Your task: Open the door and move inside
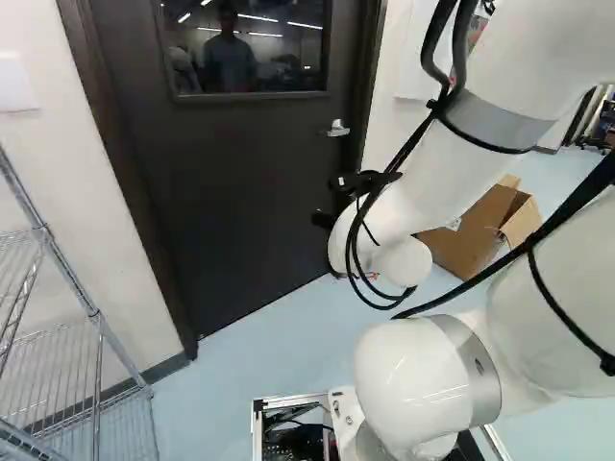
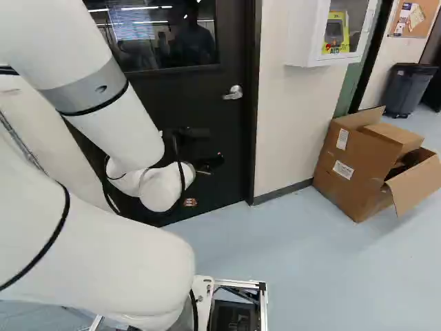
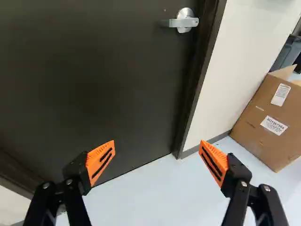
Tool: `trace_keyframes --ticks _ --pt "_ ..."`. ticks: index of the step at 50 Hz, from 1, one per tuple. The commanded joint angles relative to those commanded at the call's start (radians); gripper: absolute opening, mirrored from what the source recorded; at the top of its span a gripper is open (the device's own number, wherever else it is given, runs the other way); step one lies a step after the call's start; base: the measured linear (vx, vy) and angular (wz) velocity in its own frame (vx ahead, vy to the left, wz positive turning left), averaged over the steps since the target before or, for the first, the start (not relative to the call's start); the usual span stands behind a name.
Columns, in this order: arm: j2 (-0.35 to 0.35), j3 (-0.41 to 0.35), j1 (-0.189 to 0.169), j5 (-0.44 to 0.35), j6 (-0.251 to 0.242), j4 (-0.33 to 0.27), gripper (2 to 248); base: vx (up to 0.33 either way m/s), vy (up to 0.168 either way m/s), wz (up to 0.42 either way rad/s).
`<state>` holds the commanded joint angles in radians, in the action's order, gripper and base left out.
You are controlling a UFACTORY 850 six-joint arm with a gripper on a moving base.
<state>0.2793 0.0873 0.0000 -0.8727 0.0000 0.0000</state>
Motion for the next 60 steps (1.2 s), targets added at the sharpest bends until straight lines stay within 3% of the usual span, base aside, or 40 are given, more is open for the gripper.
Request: trace_keyframes --ticks 60 --pt "-0.023 0.019 0.0 0.0 0.0 -0.002 247 0.164 -0.026 -0.012"
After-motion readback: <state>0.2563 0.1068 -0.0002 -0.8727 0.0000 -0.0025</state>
